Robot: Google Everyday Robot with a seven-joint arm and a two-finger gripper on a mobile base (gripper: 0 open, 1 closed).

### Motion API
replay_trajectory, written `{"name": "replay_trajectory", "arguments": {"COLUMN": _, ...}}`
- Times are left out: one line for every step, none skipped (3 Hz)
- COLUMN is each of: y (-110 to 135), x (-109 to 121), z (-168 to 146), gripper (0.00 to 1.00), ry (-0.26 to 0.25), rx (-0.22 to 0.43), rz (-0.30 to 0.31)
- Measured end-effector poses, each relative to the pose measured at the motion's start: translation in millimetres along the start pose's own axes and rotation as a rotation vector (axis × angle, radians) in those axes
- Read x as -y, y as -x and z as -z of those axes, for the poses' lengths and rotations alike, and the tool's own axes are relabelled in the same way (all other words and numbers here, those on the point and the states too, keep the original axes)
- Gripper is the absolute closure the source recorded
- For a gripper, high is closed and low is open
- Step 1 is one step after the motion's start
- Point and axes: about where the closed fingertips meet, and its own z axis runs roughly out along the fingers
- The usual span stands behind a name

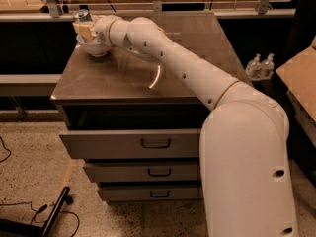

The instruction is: Pick redbull can from white bowl and place on counter

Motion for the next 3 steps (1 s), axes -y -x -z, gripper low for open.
{"name": "replay_trajectory", "arguments": {"y": -0.4, "x": -2.1, "z": -1.7, "gripper": 0.94, "ry": 0.003, "rx": 0.0, "rz": -0.001}}
{"name": "replay_trajectory", "arguments": {"y": -0.7, "x": -3.7, "z": -2.9, "gripper": 1.0, "ry": 0.006, "rx": 0.0, "rz": -0.001}}
{"name": "replay_trajectory", "arguments": {"y": -0.8, "x": -3.8, "z": -2.9, "gripper": 1.0, "ry": 0.006, "rx": 0.0, "rz": -0.001}}
